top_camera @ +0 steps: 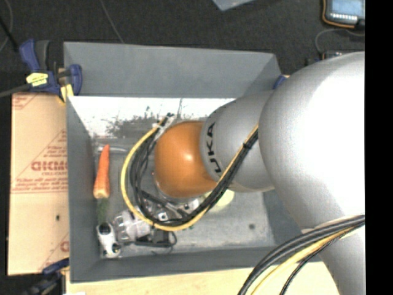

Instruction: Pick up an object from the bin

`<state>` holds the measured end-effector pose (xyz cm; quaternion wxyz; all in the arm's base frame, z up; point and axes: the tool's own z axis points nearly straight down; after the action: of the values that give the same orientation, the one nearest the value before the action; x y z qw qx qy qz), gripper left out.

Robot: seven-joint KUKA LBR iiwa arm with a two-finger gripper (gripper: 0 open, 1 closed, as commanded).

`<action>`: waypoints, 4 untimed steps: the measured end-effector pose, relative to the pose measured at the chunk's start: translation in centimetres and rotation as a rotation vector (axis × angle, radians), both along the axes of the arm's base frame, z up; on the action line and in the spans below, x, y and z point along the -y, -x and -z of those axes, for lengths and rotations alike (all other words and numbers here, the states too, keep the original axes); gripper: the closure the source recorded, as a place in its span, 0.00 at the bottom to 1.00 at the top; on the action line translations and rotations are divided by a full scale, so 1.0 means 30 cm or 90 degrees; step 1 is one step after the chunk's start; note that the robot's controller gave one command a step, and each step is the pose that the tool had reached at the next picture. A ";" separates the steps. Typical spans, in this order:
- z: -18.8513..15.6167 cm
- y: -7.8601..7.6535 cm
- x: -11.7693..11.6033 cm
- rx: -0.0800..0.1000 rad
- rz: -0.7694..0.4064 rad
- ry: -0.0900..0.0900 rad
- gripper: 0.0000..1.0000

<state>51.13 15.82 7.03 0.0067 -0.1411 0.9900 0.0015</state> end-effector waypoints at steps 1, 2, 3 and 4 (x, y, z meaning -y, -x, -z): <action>-0.002 0.010 -0.006 -0.002 -0.011 0.003 1.00; -0.001 0.013 -0.014 -0.003 -0.011 0.001 0.00; -0.001 0.013 -0.014 -0.003 -0.012 0.001 0.00; -0.141 0.050 -0.097 0.000 0.014 0.000 1.00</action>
Offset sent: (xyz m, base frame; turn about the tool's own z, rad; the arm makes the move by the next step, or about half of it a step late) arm 0.0000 0.0000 0.0000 0.0000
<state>49.61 18.73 11.27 0.0068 -0.1300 0.9915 0.0011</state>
